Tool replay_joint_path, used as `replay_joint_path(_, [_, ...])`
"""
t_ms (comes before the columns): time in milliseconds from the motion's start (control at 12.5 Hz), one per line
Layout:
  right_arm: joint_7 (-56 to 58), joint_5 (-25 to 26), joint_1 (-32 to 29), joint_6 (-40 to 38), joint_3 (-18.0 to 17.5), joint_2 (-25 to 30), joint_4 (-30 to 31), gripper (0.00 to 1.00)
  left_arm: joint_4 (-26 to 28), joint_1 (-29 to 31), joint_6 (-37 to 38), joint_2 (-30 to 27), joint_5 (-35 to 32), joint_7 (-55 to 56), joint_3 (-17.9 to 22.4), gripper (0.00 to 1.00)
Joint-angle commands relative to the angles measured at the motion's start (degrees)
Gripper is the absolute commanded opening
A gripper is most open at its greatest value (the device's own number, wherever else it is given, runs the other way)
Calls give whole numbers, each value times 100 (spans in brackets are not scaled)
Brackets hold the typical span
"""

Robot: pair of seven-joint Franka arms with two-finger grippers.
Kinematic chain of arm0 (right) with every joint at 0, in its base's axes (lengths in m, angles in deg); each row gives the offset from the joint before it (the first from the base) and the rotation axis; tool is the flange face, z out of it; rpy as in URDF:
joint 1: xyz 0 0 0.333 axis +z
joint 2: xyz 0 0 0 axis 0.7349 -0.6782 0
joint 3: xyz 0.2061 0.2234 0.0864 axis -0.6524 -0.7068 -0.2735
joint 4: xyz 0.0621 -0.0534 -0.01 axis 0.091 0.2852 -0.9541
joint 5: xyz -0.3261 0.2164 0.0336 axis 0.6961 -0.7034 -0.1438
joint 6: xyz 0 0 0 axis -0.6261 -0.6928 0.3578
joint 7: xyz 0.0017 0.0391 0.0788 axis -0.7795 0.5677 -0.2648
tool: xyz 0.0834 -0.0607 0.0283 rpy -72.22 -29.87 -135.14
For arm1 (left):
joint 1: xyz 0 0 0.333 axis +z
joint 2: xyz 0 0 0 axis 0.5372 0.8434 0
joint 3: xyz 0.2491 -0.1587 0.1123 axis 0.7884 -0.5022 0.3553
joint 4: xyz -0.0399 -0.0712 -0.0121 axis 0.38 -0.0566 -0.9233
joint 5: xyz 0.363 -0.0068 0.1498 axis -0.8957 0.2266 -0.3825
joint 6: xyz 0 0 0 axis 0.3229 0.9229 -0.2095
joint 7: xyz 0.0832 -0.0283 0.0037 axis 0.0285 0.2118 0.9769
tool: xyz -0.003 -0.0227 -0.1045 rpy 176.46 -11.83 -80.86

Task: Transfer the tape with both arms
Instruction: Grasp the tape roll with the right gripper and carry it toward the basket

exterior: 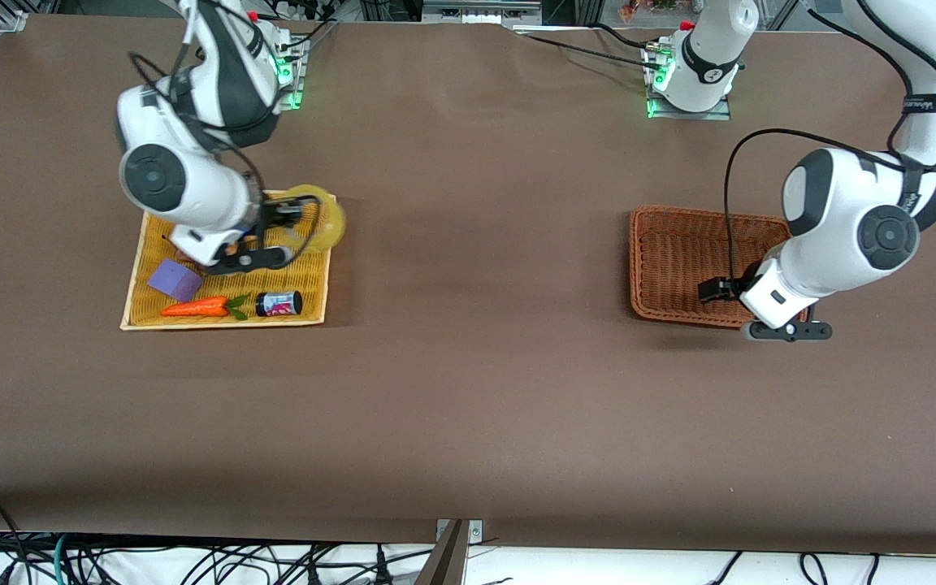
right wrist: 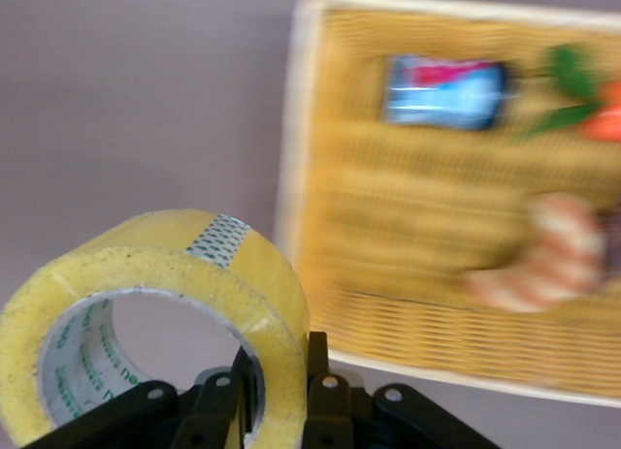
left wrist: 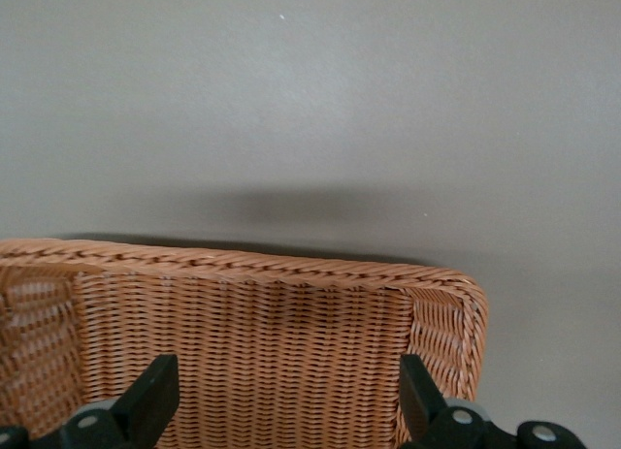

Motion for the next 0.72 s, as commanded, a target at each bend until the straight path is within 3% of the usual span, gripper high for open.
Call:
replay_joint_path(0, [-1579, -374, 1058, 1485, 2, -936, -229, 0, 162, -37, -105, -139, -74, 116, -13, 100])
replay_joint_path(159, [-2767, -374, 1736, 2613, 2, -1788, -683, 0, 162, -45, -105, -113, -66, 116, -22, 100])
replay_joint_path(399, [-4332, -375, 2256, 2934, -24, -2756, -1843, 21, 170, -46, -166, -51, -74, 474, -259, 100])
replay_joint_path(478, [-4746, -374, 2388, 2934, -15, -2898, -2116, 47, 162, -46, -175, -34, -83, 668, -433, 100])
replay_joint_path(558, [-4941, -340, 2398, 2926, -15, -2891, -2171, 66, 170, -46, -175, -33, -109, 844, -504, 100])
replay_joint_path(638, [-4969, -304, 2372, 2899, 2, -2856, -2172, 98, 170, -46, -227, 1, -118, 976, -601, 100])
